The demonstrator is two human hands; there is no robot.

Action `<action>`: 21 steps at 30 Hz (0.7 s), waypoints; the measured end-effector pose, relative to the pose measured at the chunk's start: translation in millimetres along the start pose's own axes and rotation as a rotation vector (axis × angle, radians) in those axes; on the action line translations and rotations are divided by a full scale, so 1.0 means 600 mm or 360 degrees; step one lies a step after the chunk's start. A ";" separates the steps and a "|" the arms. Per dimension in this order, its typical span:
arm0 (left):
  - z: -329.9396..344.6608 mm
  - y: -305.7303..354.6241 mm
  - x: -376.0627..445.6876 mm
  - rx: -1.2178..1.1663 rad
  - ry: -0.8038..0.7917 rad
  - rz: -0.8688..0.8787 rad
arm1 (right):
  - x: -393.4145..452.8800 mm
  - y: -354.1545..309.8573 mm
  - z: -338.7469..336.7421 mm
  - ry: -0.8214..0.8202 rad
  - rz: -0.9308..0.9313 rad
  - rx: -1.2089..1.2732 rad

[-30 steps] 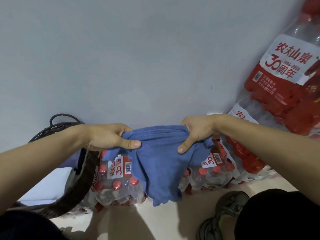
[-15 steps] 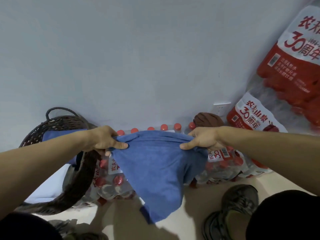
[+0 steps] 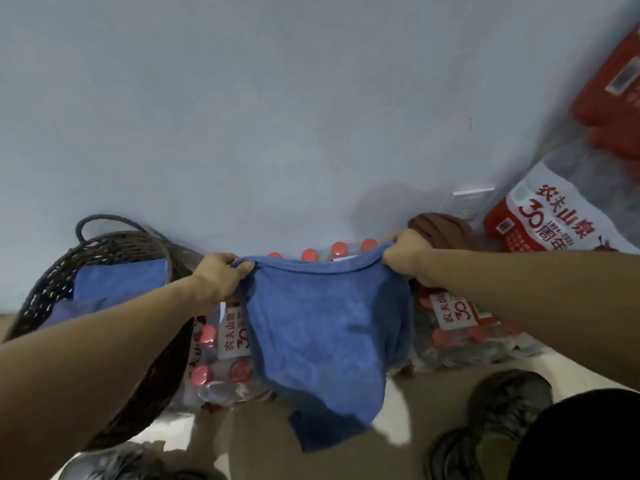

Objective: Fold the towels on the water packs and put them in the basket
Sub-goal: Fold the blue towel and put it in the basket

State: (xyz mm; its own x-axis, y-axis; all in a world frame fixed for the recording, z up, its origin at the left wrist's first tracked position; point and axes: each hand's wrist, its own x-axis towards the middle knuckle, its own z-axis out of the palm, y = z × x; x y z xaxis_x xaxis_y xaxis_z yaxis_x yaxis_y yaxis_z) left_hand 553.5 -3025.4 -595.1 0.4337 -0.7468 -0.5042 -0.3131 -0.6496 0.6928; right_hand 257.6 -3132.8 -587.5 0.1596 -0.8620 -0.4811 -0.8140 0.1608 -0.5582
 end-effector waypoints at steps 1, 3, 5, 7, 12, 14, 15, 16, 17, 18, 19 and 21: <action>0.004 -0.006 0.009 -0.0083 0.0047 -0.0047 | 0.008 -0.005 0.003 0.0071 -0.0004 0.0043; 0.010 -0.019 0.024 -0.0228 0.0183 -0.0128 | 0.025 -0.013 0.005 0.0152 -0.0027 0.0163; 0.014 -0.034 0.033 -0.0053 0.0326 -0.0068 | 0.033 -0.019 0.006 0.0130 -0.0051 0.0228; 0.013 -0.041 0.037 0.0261 0.0399 0.0103 | 0.035 -0.023 0.008 0.0093 -0.0037 0.0236; 0.005 -0.036 0.059 0.0480 0.0581 0.0219 | 0.046 -0.032 0.031 0.0126 0.0271 0.0709; 0.004 -0.035 0.065 0.0520 0.0602 0.0268 | 0.051 -0.030 0.036 0.0188 0.0423 0.0949; 0.002 -0.035 0.068 0.0526 0.0624 0.0283 | 0.055 -0.026 0.039 0.0184 0.0431 0.0942; 0.001 -0.034 0.072 0.0514 0.0648 0.0288 | 0.054 -0.023 0.039 0.0150 0.0384 0.0789; -0.001 -0.032 0.075 0.0503 0.0664 0.0282 | 0.050 -0.023 0.040 0.0132 0.0314 0.0573; -0.001 -0.030 0.077 0.0491 0.0671 0.0271 | 0.047 -0.022 0.040 0.0112 0.0233 0.0350; -0.001 -0.027 0.078 0.0482 0.0665 0.0253 | 0.043 -0.020 0.038 0.0070 0.0146 0.0123; 0.002 -0.022 0.072 0.0493 0.0615 0.0196 | 0.034 -0.021 0.034 -0.0031 0.0006 -0.0257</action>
State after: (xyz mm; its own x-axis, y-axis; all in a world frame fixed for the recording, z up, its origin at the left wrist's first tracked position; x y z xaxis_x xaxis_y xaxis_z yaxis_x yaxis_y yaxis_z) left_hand 575.5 -3049.2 -627.0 0.6405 -0.7511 -0.1602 -0.5920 -0.6158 0.5200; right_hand 282.5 -3142.8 -604.3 0.1662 -0.8518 -0.4968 -0.8934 0.0832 -0.4415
